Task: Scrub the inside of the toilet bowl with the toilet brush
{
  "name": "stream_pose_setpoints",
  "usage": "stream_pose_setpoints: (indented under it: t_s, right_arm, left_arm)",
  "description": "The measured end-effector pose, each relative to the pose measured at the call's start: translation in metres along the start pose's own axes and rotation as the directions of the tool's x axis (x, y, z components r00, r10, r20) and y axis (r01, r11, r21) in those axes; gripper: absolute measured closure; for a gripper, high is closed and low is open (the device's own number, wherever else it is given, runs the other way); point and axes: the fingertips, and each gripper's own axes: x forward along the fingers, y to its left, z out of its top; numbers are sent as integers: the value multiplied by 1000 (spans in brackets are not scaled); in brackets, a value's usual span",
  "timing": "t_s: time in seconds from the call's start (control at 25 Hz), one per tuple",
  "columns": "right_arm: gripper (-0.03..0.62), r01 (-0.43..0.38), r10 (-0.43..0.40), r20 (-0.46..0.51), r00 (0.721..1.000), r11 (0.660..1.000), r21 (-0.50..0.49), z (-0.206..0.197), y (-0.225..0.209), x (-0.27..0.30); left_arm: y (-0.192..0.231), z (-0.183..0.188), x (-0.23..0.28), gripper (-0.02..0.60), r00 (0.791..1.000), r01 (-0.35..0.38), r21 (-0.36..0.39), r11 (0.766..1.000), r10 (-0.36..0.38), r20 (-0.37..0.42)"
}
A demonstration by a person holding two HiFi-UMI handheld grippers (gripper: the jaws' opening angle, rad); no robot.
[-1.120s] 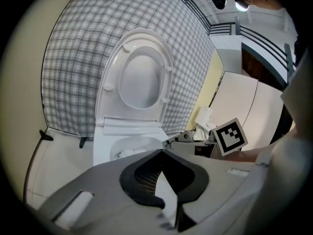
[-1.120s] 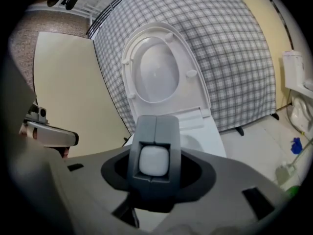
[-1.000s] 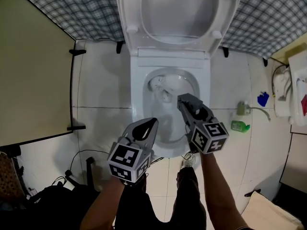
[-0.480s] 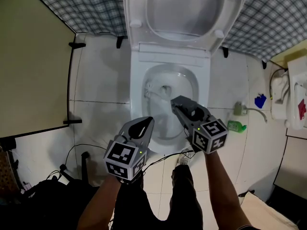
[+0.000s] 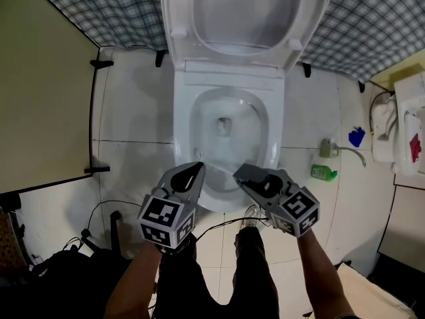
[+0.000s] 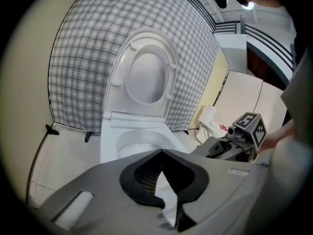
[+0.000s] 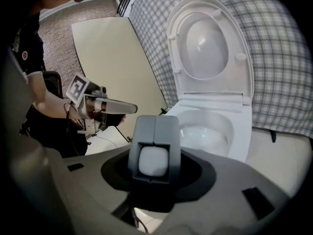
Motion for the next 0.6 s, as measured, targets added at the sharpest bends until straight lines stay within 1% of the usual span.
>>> stream_pose_setpoints:
  t_s: [0.32,0.6]
  right_arm:
    - [404,-68,61,-102,993,995,-70,-28,21,-38]
    - [407,-130,91,-226,970,978,-161,-36,19,-63]
  left_arm:
    - [0,-4,-2,572,1000,-7,5,1000,7,-13]
    - [-8,-9,-2,572,1000,-2,2,1000,2,-18]
